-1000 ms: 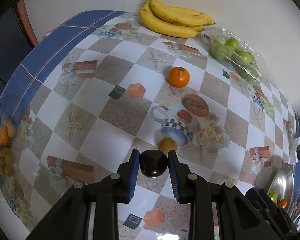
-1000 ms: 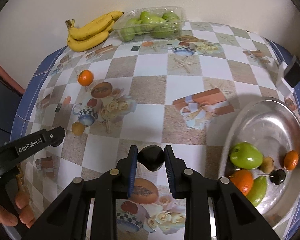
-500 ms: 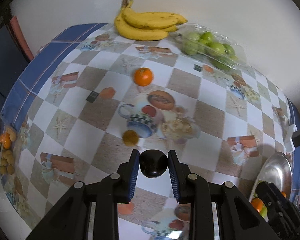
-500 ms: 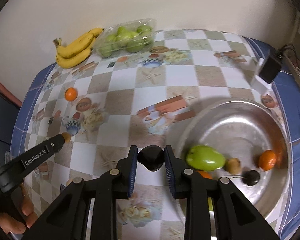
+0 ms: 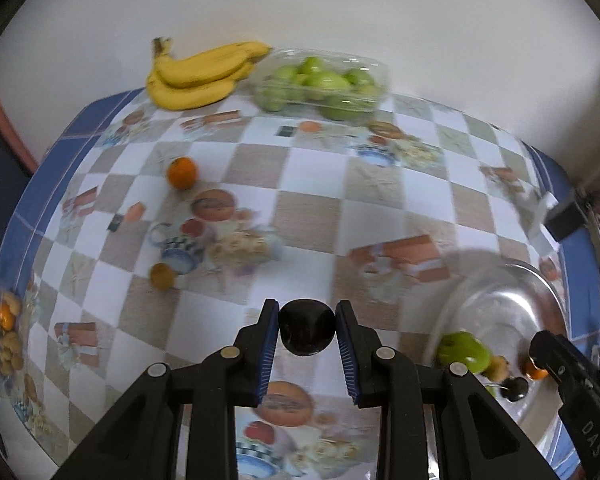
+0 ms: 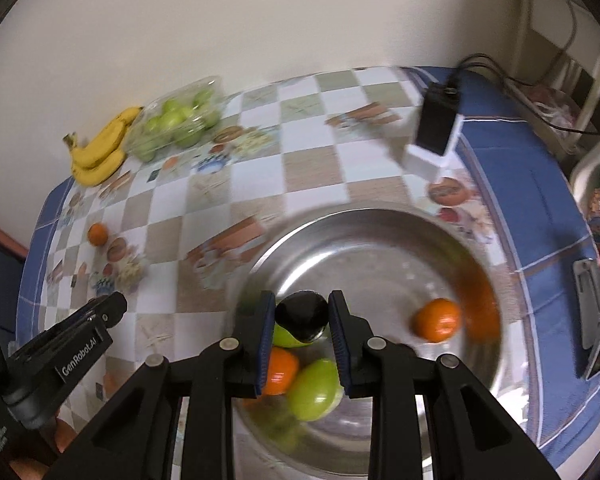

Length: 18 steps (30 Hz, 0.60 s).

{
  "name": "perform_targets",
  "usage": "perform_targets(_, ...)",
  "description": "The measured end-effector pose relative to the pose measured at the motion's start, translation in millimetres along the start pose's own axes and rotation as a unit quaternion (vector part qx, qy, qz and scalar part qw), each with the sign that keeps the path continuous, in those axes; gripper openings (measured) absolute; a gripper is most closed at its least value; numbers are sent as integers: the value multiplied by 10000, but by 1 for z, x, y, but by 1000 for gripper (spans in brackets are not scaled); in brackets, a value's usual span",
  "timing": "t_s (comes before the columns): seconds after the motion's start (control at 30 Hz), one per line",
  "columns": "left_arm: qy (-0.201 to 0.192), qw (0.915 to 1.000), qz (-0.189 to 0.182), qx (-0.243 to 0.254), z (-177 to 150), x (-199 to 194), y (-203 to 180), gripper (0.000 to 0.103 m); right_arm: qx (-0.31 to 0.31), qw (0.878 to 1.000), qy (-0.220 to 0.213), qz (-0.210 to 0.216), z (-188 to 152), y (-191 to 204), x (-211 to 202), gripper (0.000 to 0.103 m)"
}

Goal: Organize fruits
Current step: 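Carry both dark plums into the steel bowl and open both tools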

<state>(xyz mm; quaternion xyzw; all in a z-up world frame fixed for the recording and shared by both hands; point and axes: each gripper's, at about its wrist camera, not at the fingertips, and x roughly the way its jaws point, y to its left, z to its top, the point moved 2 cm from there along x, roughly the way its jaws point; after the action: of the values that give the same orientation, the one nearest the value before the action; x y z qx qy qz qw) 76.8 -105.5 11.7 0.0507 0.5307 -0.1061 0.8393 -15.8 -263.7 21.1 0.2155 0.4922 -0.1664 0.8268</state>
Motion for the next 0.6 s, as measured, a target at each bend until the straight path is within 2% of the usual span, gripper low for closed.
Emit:
perform_targets(0.33, -191, 9972, -359, 629, -8, -13, -67, 31, 377, 9986, -141, -355, 2, -55, -12, 28)
perform_targets(0.6, -275, 9927, -573, 1027, -16, -18, -102, 31, 590, 9959, -179, -657, 1, -88, -15, 28)
